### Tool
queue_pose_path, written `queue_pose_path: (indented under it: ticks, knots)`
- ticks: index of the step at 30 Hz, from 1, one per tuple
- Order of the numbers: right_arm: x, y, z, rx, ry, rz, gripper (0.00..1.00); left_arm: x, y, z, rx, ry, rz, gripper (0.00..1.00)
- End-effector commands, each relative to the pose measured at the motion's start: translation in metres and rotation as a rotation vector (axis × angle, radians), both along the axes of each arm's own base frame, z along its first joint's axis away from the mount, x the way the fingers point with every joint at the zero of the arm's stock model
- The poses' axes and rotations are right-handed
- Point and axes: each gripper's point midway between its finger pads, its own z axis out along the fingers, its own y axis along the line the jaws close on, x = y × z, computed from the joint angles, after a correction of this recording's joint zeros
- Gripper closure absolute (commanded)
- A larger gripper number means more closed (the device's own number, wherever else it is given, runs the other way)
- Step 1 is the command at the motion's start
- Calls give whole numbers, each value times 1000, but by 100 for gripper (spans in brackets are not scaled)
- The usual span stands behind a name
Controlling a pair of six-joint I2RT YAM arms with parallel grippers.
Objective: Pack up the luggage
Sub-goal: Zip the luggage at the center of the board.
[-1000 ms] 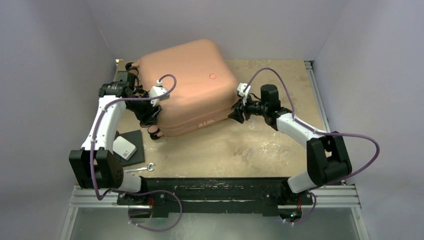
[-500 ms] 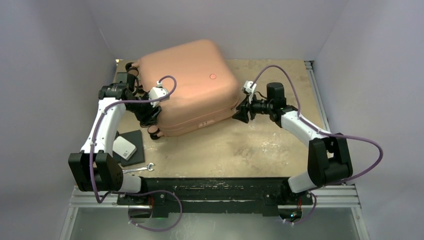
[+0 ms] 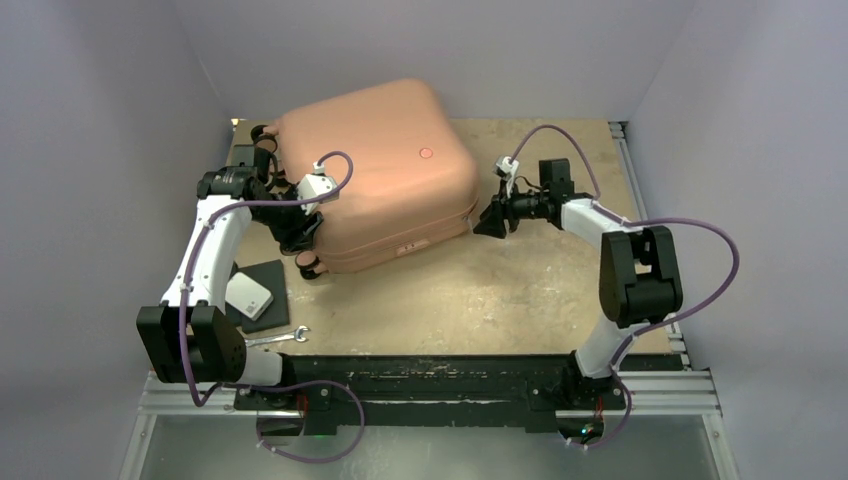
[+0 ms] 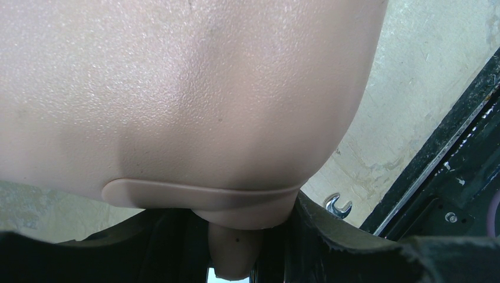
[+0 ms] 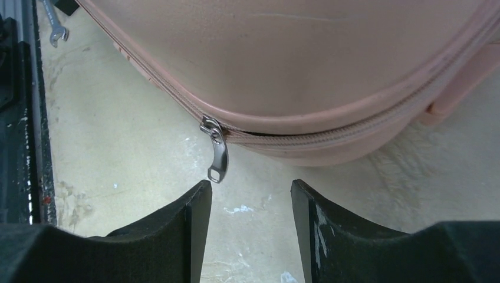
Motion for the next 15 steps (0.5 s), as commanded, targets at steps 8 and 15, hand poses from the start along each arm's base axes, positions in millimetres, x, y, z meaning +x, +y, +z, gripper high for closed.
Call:
queue_pose_path:
  ticks: [8,15]
  knots:
    - [-8,31,14,81,3,133,41,-4,-8,17,-41,-26,-10,100]
    - [-3,46,16,102,27,132,41,-5,-9,17,-48,-21,-10,100]
